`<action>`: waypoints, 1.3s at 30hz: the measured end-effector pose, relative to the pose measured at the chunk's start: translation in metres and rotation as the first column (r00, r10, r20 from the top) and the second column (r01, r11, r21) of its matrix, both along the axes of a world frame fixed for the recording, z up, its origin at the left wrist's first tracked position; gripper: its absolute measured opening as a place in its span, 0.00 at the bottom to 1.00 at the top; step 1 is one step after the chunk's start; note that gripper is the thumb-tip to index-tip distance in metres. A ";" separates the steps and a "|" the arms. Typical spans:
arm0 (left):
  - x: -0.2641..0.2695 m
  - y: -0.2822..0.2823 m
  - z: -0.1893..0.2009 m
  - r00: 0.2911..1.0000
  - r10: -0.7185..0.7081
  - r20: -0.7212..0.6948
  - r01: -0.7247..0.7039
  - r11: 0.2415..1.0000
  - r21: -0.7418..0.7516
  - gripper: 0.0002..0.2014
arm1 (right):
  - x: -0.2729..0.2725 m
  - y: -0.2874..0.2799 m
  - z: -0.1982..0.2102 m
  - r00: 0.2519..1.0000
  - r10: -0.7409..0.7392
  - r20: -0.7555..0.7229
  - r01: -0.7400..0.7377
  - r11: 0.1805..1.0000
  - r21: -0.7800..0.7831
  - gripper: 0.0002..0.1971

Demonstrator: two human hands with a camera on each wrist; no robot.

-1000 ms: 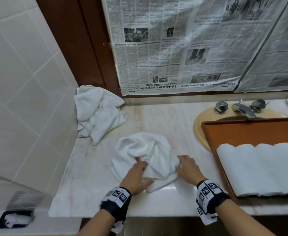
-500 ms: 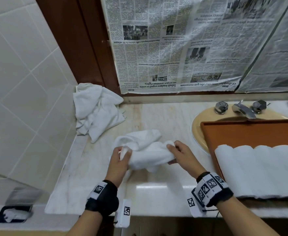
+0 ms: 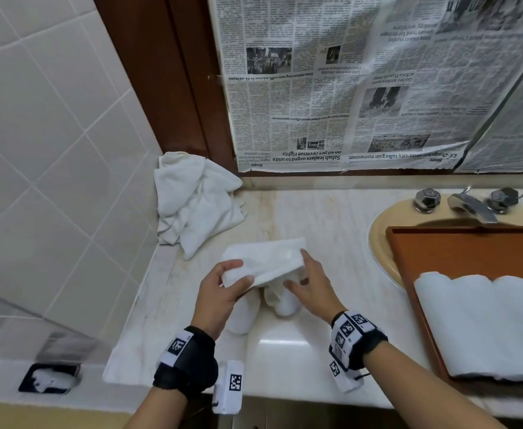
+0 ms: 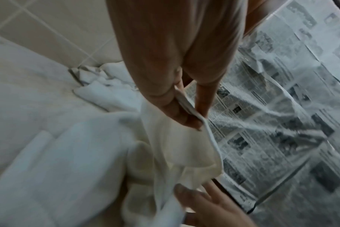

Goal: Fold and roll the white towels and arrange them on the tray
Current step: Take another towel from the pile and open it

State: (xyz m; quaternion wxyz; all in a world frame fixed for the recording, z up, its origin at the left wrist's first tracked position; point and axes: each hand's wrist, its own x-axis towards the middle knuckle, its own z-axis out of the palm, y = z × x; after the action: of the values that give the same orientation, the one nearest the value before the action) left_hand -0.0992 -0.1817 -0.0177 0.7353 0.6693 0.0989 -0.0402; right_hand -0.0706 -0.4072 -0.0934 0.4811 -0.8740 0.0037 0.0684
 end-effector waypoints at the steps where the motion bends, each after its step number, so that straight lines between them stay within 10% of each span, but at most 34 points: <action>1: 0.001 0.005 -0.003 1.000 -0.005 0.014 0.004 0.996 0.090 0.22 | 0.004 0.001 -0.002 0.998 -0.055 0.006 0.055 0.998 0.009 0.37; 6: 0.004 0.027 -0.010 0.987 -0.159 0.032 0.126 0.878 0.462 0.34 | 0.015 -0.004 -0.007 0.996 -0.064 -0.061 0.060 0.996 -0.064 0.10; 11: 0.017 0.045 -0.022 0.974 -0.162 0.157 -0.024 0.618 0.786 0.17 | 0.015 -0.019 0.011 1.000 -0.014 -0.022 0.013 0.998 -0.059 0.17; 25: 0.043 0.065 -0.012 0.964 -0.233 0.126 0.120 0.810 0.574 0.10 | 0.019 -0.065 0.074 0.988 0.051 0.147 -0.034 0.993 -0.115 0.07; 29: 0.057 0.065 -0.014 0.972 -0.217 0.087 0.104 0.732 0.673 0.29 | 0.016 -0.069 0.090 0.982 0.089 0.167 -0.068 0.989 -0.128 0.10; 35: 0.085 0.051 -0.037 0.970 -0.237 0.052 0.134 0.702 0.700 0.21 | 0.020 -0.057 0.066 0.973 -0.002 0.231 -0.003 1.000 0.022 0.08; 39: 0.092 0.037 -0.057 0.912 -0.366 -0.182 0.367 0.535 0.761 0.22 | 0.029 -0.038 0.037 0.986 -0.030 0.163 0.025 0.999 0.031 0.08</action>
State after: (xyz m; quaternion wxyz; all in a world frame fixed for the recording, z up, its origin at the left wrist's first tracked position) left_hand -0.0071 -0.1451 -0.0750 0.3452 0.9264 -0.0358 -0.1462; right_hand -0.0411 -0.4450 -0.0566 0.4934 -0.8694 -0.0245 -0.0102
